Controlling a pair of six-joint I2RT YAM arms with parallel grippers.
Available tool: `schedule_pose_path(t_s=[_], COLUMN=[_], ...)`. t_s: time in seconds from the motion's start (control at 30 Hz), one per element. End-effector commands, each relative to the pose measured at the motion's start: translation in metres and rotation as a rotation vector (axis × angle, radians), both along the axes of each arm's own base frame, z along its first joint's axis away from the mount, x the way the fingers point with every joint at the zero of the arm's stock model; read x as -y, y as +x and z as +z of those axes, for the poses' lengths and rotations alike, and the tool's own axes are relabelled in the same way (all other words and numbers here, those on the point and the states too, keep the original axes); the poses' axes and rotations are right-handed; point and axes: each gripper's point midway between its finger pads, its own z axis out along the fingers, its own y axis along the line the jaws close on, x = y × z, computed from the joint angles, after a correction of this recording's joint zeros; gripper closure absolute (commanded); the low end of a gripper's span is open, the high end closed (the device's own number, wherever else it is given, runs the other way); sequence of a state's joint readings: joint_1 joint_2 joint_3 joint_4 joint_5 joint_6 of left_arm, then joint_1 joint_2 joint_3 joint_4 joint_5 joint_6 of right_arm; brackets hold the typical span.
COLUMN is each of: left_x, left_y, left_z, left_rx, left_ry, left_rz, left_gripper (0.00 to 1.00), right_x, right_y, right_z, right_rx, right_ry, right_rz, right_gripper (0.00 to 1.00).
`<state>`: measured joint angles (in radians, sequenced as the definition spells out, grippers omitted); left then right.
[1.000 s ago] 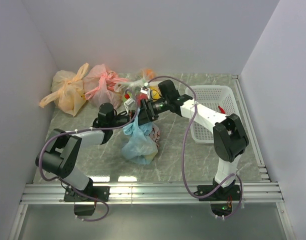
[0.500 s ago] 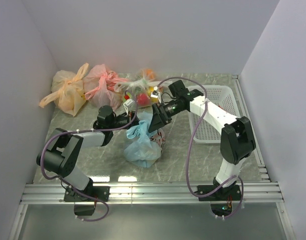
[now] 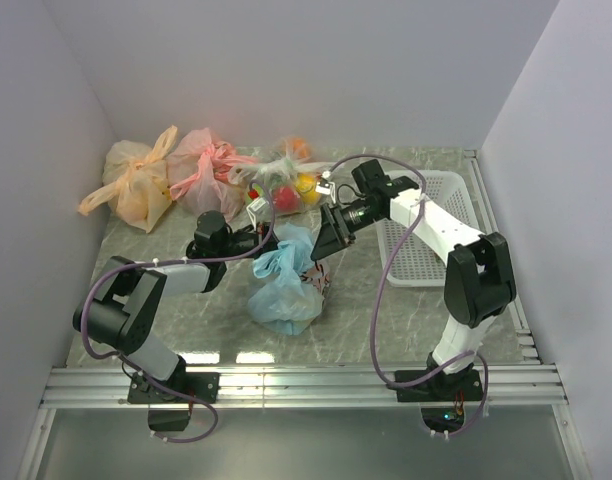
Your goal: Place the fake fruits into the plastic bag and tie a complex knot
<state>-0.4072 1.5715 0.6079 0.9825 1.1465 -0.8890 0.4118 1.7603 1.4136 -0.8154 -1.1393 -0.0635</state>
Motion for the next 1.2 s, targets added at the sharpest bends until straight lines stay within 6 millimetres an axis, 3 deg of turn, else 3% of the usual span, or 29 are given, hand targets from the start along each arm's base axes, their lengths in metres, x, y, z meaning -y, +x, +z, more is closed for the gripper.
schedule_pose_path(t_s=[0.0,0.03,0.17,0.27,0.43,0.53,0.73,0.9,0.97,1.1,1.17], left_x=[0.002,0.002,0.002,0.000,-0.002,-0.002,0.006,0.009,0.009,0.004,0.004], left_y=[-0.002,-0.002,-0.005,-0.008,-0.013,-0.013,0.006,0.025,0.029,0.038,0.036], left_z=[0.017,0.016,0.013,0.006,-0.005,-0.005,0.023,0.024,0.023,0.037,0.041], left_rx=[0.078,0.078,0.079,0.076,0.078,0.080,0.049,0.017,-0.009,-0.025,-0.019], left_ry=[-0.033,-0.032,-0.022,-0.002,0.037,0.042,-0.062,-0.098,-0.103,-0.161,-0.165], left_rz=[-0.029,-0.029,-0.046,-0.061,-0.094,-0.086,0.002,0.087,0.115,0.148,0.128], left_gripper=[1.00,1.00,1.00,1.00,1.00,1.00,1.00,1.00,1.00,1.00,1.00], right_x=[-0.017,-0.019,-0.027,-0.029,-0.034,-0.035,-0.050,-0.056,-0.059,-0.058,-0.058], right_y=[-0.003,0.001,0.018,0.034,0.042,0.042,0.025,0.020,0.020,0.012,0.010], right_z=[0.016,0.014,0.017,0.031,0.047,0.039,0.021,0.032,0.038,0.029,0.024], right_rx=[0.047,0.038,0.063,0.065,0.081,0.062,0.026,0.032,0.036,0.014,0.005], right_ry=[0.056,0.054,0.068,0.093,0.134,0.122,0.112,0.152,0.162,0.136,0.123], right_rz=[0.045,0.046,0.025,-0.019,-0.054,-0.064,-0.078,-0.085,-0.078,-0.058,-0.061], right_gripper=[0.45,0.45,0.75,0.82,0.83,0.83,0.85,0.92,1.00,1.00,0.88])
